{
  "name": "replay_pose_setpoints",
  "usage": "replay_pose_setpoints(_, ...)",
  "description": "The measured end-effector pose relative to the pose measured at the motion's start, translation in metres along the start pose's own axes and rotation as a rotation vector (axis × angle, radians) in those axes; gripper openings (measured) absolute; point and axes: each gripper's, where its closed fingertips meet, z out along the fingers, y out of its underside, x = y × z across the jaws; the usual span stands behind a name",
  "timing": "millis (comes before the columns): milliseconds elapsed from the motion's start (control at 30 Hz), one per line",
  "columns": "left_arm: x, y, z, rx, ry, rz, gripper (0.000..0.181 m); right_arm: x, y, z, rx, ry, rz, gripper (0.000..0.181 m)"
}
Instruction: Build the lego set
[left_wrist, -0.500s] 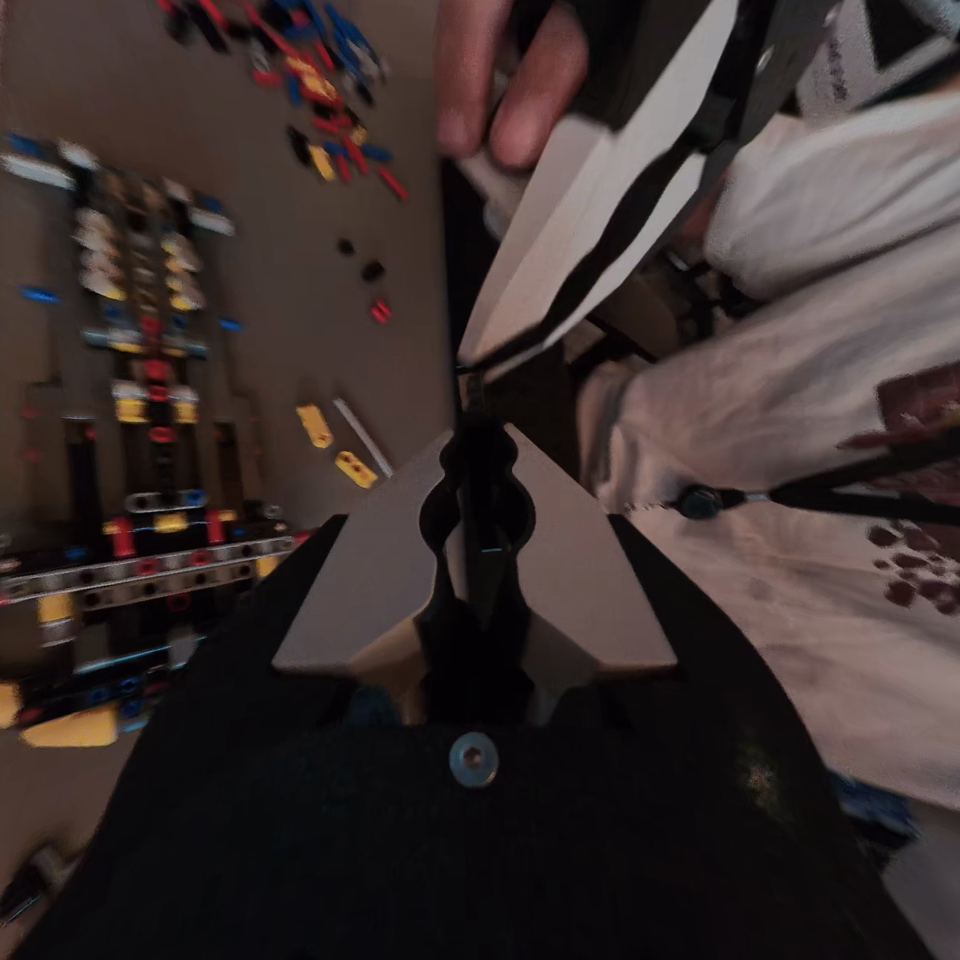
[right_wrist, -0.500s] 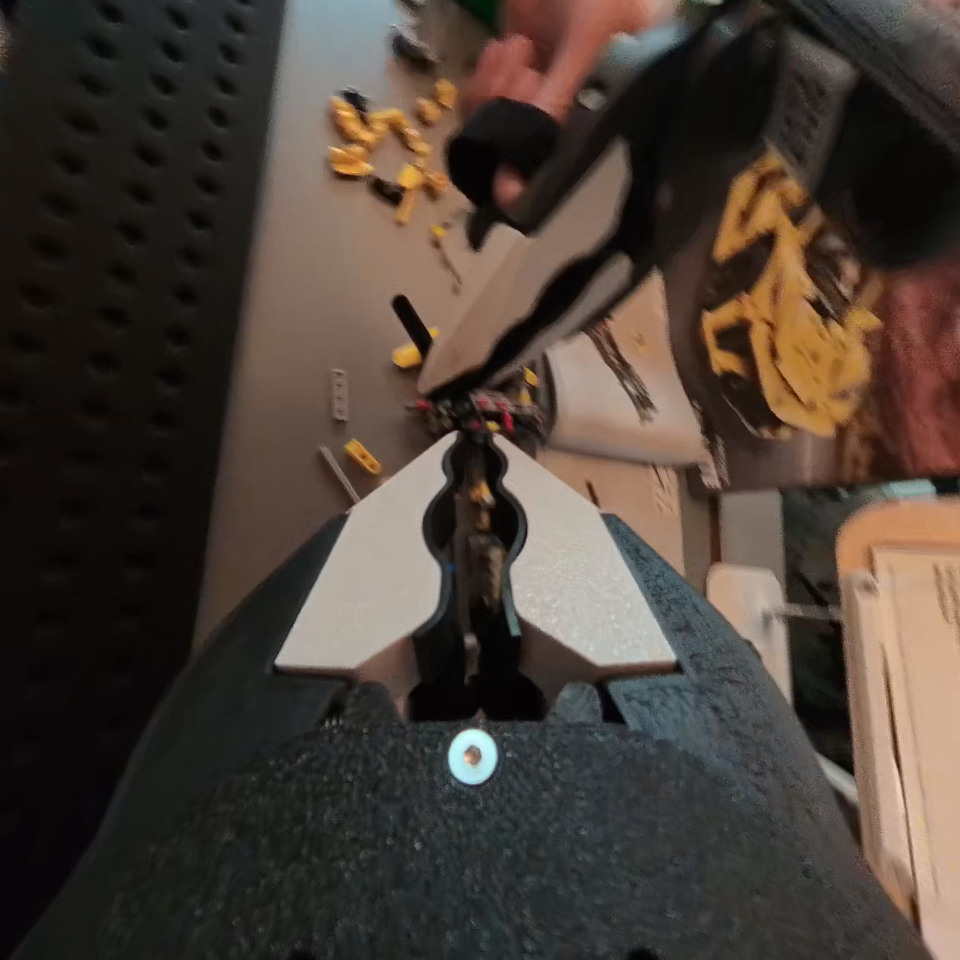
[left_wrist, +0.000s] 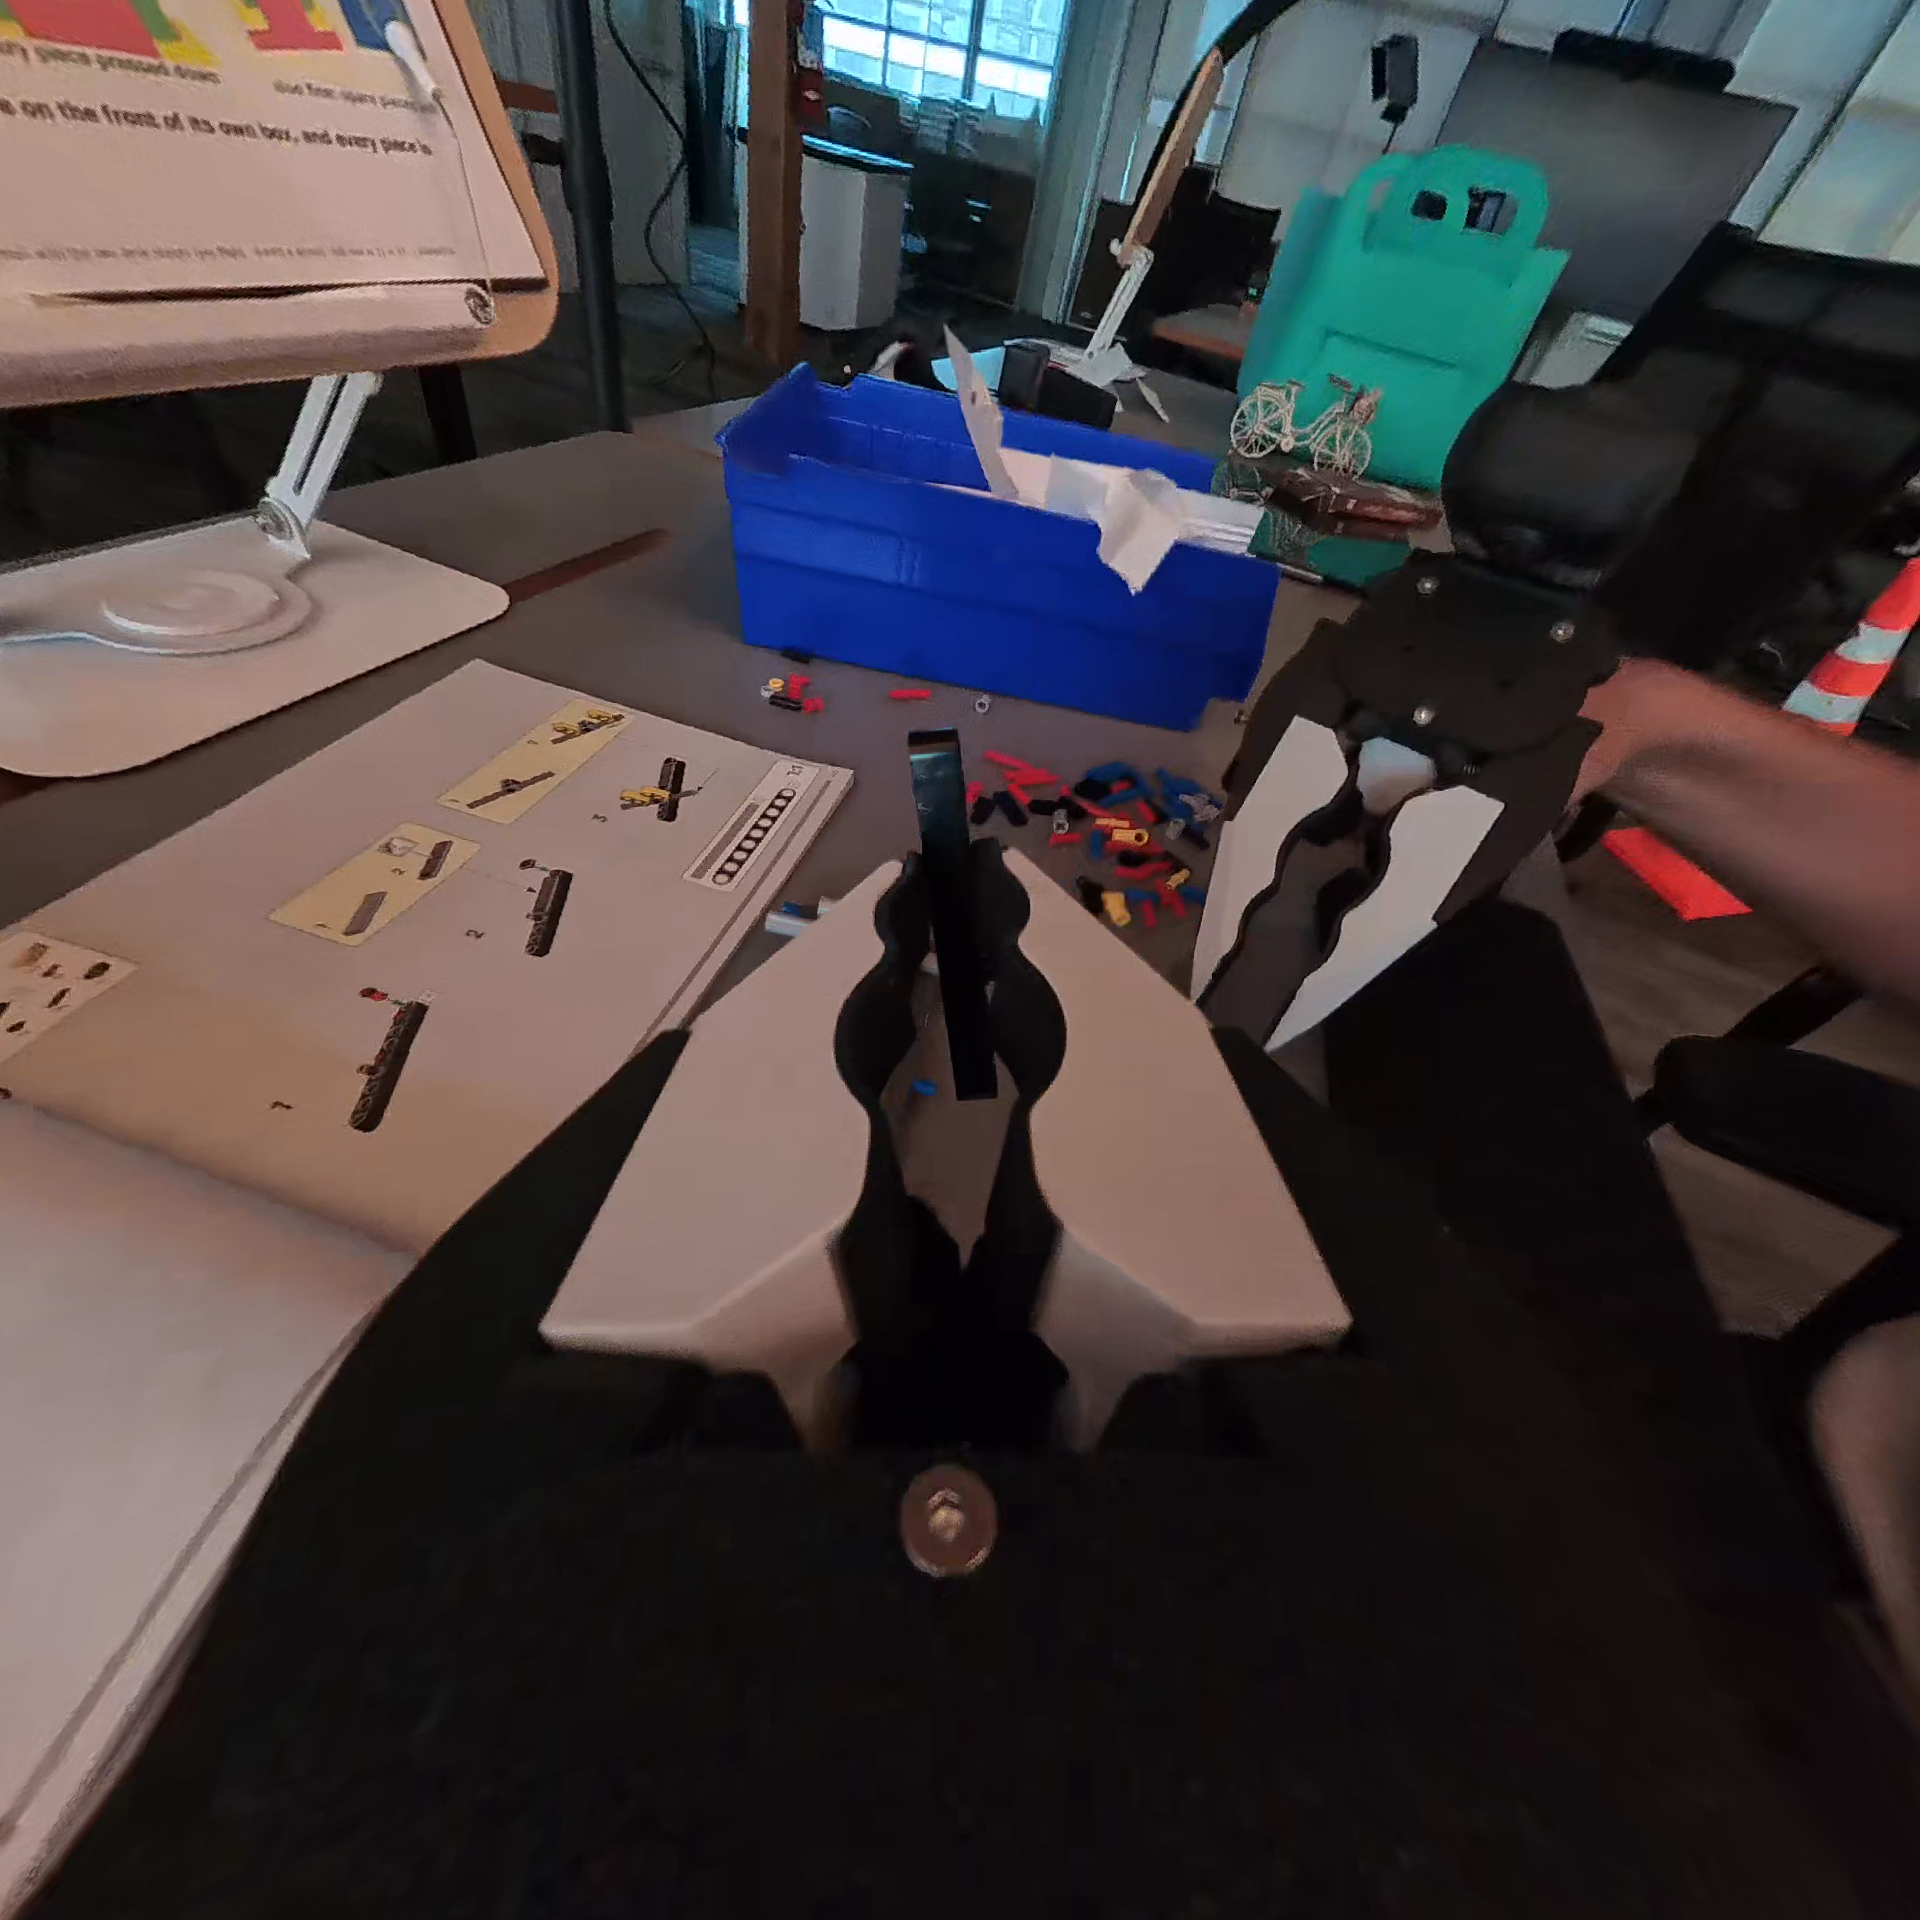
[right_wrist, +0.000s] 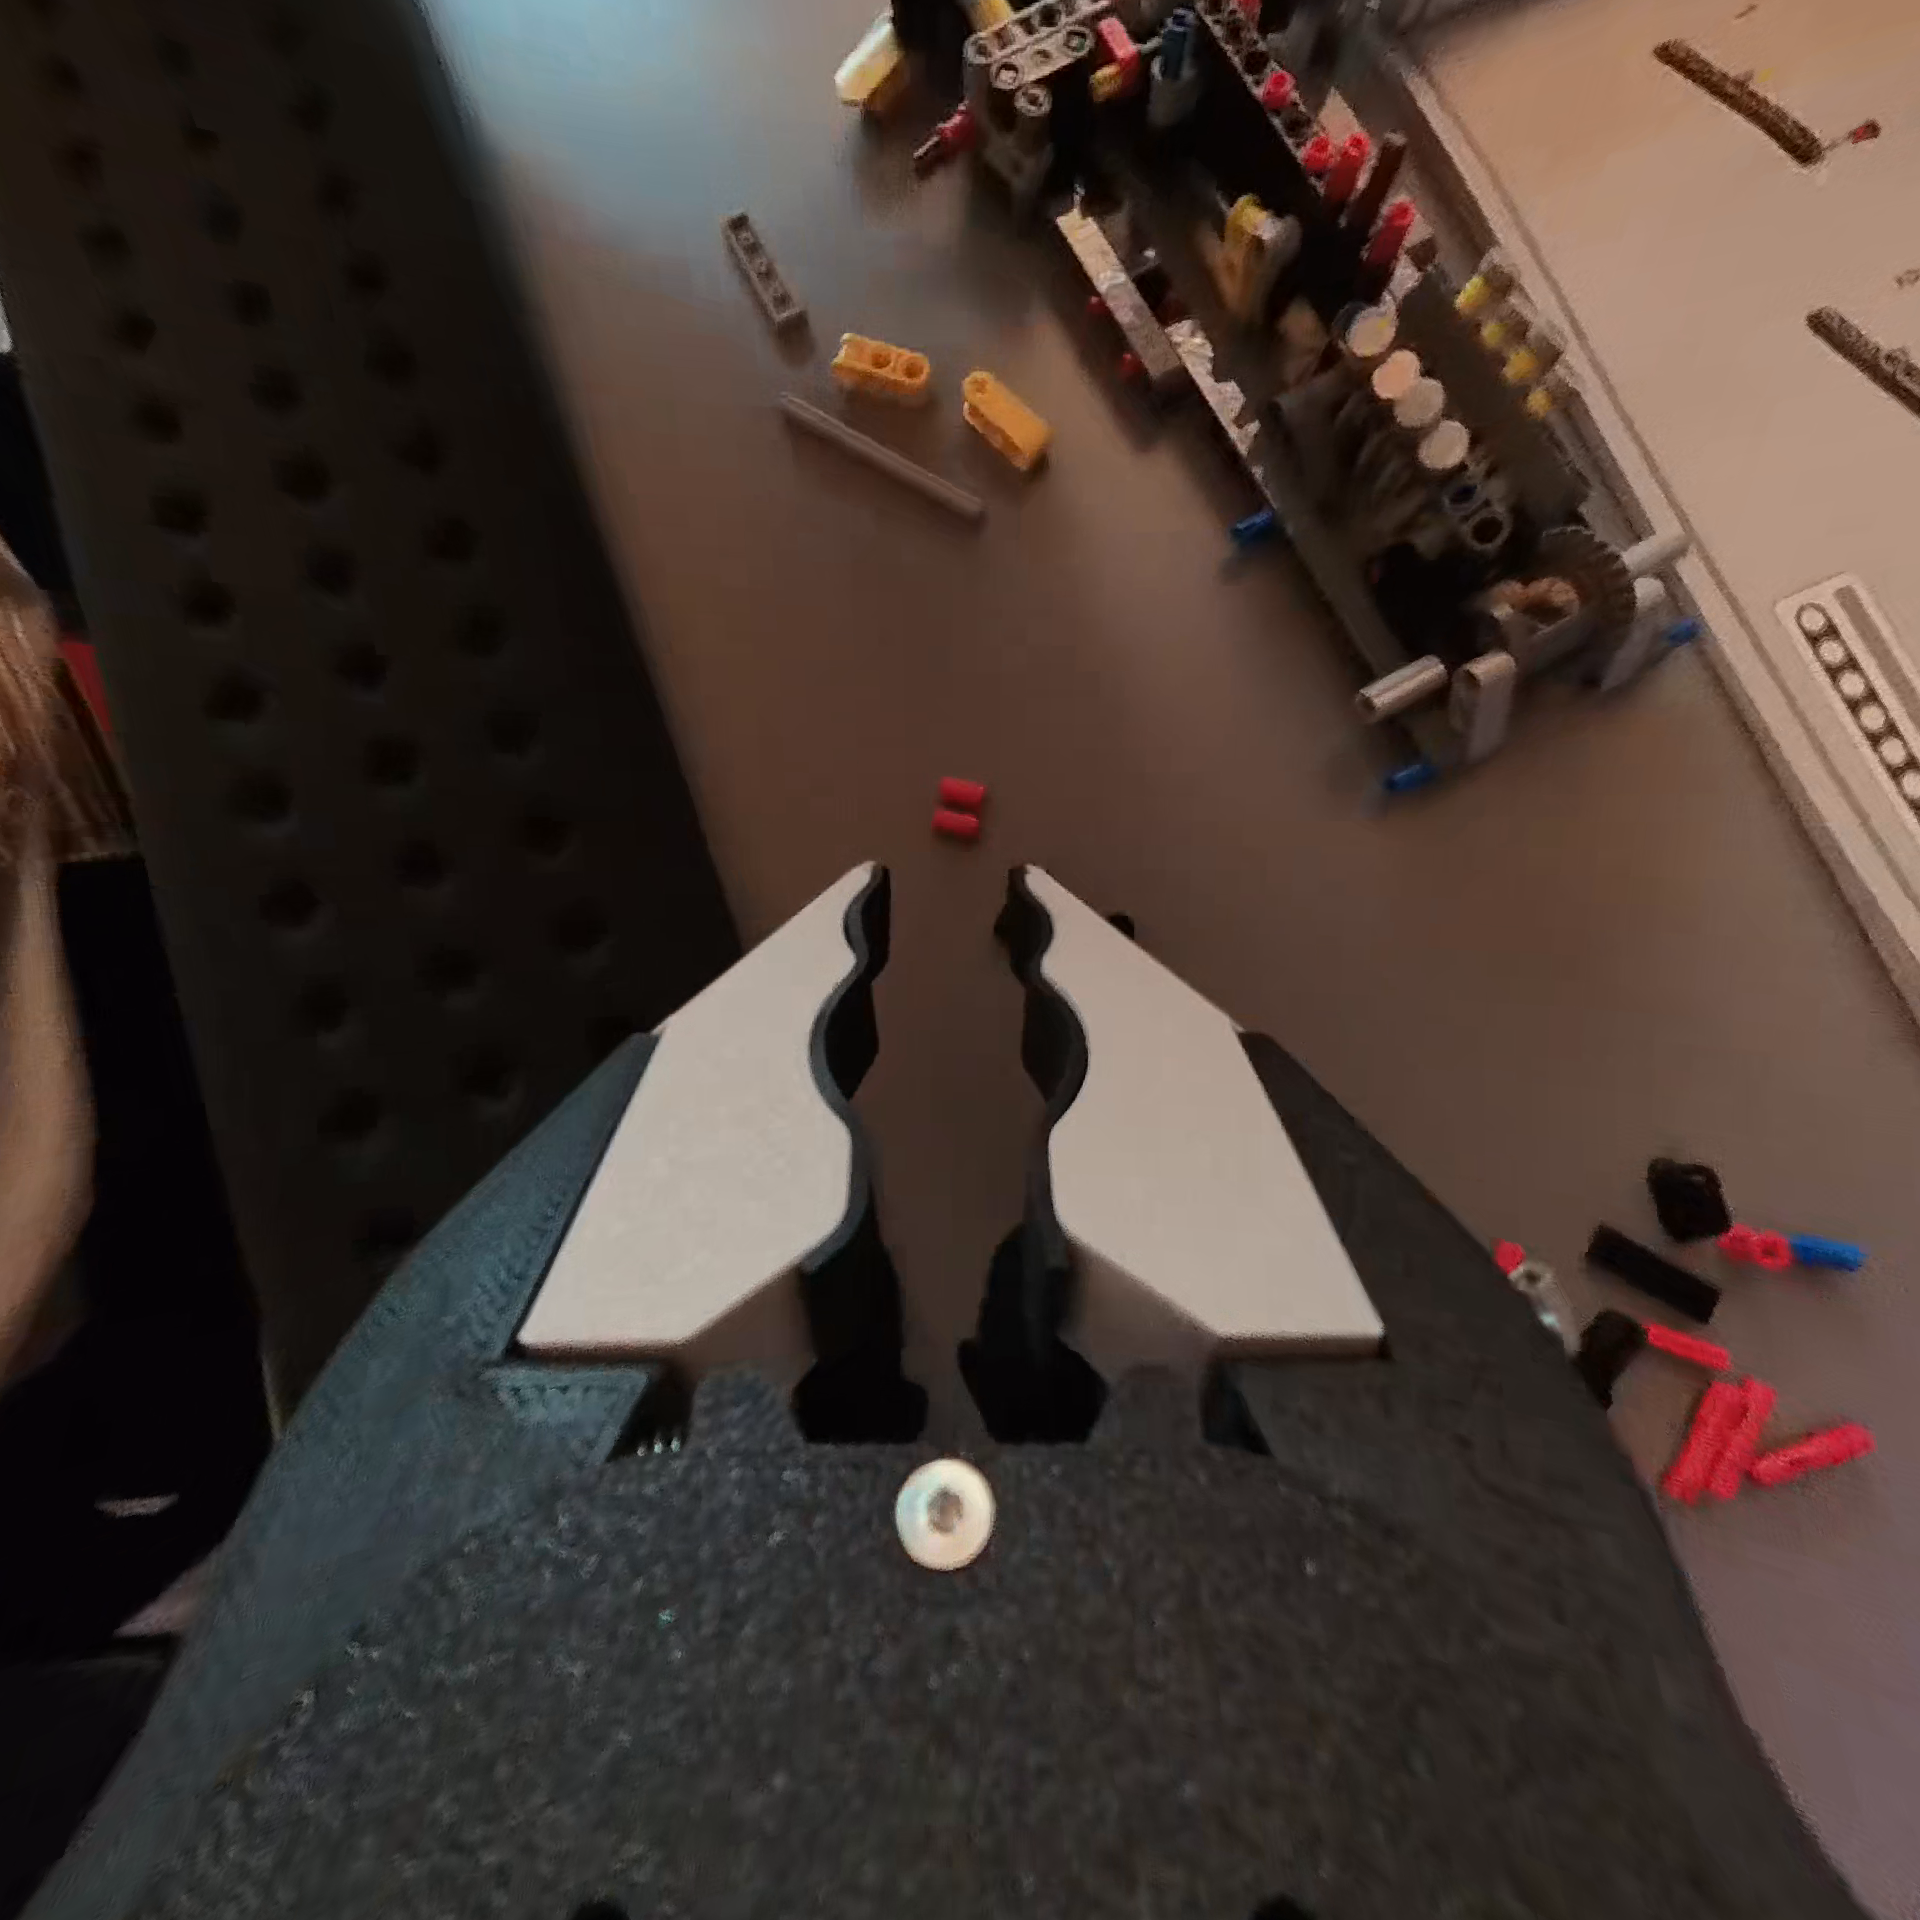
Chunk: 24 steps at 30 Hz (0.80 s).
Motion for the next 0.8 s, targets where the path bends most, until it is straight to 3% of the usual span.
replay_pose_setpoints(100, 0.007, 0.006, 0.001, 0.002, 0.064, -0.071, 0.006, 0.001, -0.004, 0.008, -0.03, -0.089, -0.083, 0.019)
replay_pose_setpoints(233, 0.012, 0.005, 0.001, 0.005, 0.061, -0.019, 0.006, 0.011, -0.003, 0.018, -0.072, -0.152, -0.19, 0.012)
replay_pose_setpoints(400, 0.008, 0.004, -0.001, 0.012, 0.039, -0.004, 0.006, 0.012, -0.002, 0.024, -0.109, -0.244, -0.179, 0.01)
replay_pose_setpoints(800, 0.0, 0.005, -0.004, 0.011, 0.013, 0.004, 0.006, 0.007, -0.01, 0.026, -0.125, -0.306, -0.296, 0.01)
